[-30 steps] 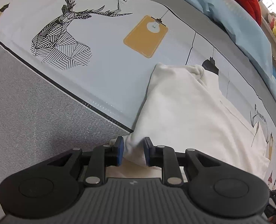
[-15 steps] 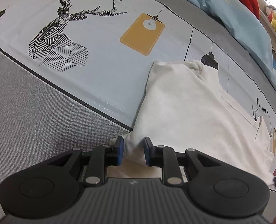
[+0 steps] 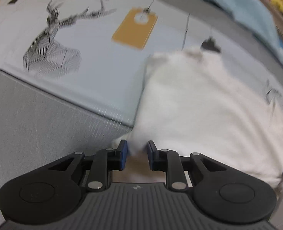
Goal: Fold small clothes
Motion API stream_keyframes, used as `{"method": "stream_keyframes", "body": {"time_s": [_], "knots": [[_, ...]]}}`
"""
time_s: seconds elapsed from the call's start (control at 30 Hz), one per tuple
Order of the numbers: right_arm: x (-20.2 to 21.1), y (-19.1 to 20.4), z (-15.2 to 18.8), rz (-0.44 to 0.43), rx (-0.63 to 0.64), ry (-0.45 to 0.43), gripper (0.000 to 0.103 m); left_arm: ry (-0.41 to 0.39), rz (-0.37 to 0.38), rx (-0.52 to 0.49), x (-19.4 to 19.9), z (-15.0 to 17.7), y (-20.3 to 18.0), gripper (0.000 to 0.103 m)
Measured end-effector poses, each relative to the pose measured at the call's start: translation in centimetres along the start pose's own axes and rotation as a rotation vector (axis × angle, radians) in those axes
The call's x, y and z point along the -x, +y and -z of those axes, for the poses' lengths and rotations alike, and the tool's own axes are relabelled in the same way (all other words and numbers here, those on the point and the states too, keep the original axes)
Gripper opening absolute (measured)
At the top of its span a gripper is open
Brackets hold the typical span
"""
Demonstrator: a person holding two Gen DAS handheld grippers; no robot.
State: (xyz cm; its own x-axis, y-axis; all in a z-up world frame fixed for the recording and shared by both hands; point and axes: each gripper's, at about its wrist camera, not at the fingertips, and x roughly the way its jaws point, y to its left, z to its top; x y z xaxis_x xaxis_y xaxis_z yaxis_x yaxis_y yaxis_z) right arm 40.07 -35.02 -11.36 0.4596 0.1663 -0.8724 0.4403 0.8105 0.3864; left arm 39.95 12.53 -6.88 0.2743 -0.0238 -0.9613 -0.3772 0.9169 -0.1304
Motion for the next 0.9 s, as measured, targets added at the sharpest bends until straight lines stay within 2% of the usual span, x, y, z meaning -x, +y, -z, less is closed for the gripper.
{"method": "stream_keyframes", "body": {"time_s": [0.1,0.17,0.23,0.3,0.37,0.43,0.5,0.57,0.67,0.77,0.83,0.9], "knots": [[0.1,-0.4,0.3,0.016,-0.014,0.003,0.006,-0.036,0.018,0.012,1.2,0.1,0.1,0.024],[1.7,0.1,0.2,0.041,0.028,-0.055,0.006,-0.063,0.037,-0.021,1.9,0.3,-0.3,0.025],[3.8,0.5,0.3,0.028,0.063,-0.121,0.007,-0.021,0.01,-0.077,1.0,1.0,-0.8,0.025],[6.5,0.8,0.7,-0.017,0.087,-0.173,0.007,0.026,0.005,-0.086,0.6,2.1,-0.6,0.025],[9.3,1.0,1.8,-0.074,0.134,-0.22,0.008,-0.024,0.013,-0.076,2.7,3.1,-0.2,0.024],[11.8,1.4,3.5,-0.112,0.199,-0.247,0.01,-0.1,0.038,-0.129,5.9,4.4,-0.1,0.025],[14.3,1.9,6.0,-0.154,0.279,-0.26,0.016,-0.154,0.052,-0.183,9.1,6.1,0.2,0.025],[16.6,2.1,9.2,-0.199,0.376,-0.256,0.016,-0.216,0.078,-0.226,12.4,8.2,1.0,0.025],[19.3,2.3,15.8,-0.258,0.558,-0.236,0.016,-0.311,0.128,-0.284,16.9,13.0,2.9,0.025],[20.6,2.4,22.9,-0.306,0.692,-0.174,0.015,-0.396,0.16,-0.31,19.4,18.3,5.0,0.025],[20.7,3.0,27.0,-0.332,0.762,-0.124,0.01,-0.443,0.163,-0.293,19.8,21.9,6.5,0.025],[21.0,4.4,31.1,-0.361,0.845,-0.108,0.008,-0.474,0.186,-0.268,20.6,23.7,7.0,0.025]]}}
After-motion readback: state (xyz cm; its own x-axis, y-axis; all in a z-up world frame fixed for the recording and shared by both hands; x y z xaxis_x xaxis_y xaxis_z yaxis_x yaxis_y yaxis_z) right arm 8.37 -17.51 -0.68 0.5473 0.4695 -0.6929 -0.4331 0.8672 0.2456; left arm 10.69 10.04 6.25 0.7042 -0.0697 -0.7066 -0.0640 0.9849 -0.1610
